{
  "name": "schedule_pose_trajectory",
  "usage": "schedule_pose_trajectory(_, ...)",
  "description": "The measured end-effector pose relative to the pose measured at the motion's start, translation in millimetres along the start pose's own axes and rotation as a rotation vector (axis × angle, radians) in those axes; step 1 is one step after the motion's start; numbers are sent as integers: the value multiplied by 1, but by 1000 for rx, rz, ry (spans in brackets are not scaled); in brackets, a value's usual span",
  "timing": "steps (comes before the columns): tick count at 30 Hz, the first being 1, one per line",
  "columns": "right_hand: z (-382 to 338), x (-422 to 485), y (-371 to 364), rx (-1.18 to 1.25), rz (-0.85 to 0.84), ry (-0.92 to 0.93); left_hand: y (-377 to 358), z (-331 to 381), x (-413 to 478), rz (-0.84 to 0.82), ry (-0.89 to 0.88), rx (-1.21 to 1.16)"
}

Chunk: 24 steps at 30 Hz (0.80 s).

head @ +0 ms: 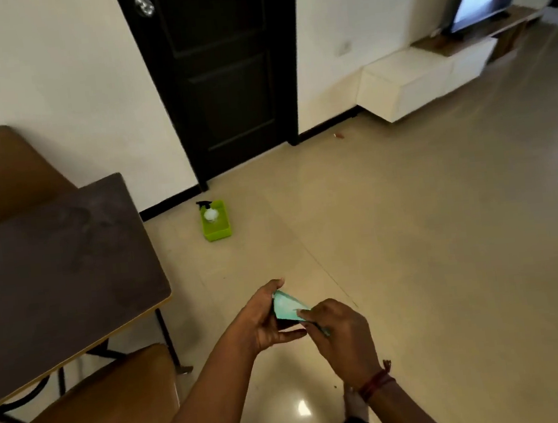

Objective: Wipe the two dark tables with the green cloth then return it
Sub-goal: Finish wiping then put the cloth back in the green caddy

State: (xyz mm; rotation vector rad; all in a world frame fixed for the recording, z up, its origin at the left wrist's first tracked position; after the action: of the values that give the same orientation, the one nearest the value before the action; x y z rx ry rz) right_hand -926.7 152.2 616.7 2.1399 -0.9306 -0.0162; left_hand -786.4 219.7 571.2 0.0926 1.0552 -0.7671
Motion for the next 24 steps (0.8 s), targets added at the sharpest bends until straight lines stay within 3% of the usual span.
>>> schedule_pose_trajectory(4,22,61,0,42,-96,164,-5,60,27,171,-120,-21)
schedule_pose_trajectory(7,47,115,3,207,-145,97,-2,105,41,234,-259,-23)
schedule_pose_trajectory(10,80,175,-1,300,-161,-55,1,148,57,219,-374,-81)
schedule_pose_trajectory(13,114,239,-20,361,-202,-362,11,189,80,189,-459,-125)
schedule_pose_trajectory(17,142,310,-79,614,-522,-816,29,242,120,132,-496,-169)
schedule_pose_trajectory(20,136,362,-116,797,-681,-957,48,281,148,123,-502,-186)
schedule_pose_trajectory(24,132,423,-158,819,-666,-1047,86,324,184,170,-476,-179)
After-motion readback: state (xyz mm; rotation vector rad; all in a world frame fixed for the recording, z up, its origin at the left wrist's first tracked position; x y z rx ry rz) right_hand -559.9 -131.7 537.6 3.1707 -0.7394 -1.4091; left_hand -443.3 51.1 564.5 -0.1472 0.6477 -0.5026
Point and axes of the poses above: each hand's wrist, its own x-axis towards the middle knuckle, its own y-axis out of the back of the hand, z = x × y, the point moved 4 cm from there along x, towards the middle knuckle, and after that the axes turned 3 degrees about -y, right-handed, at the moved point
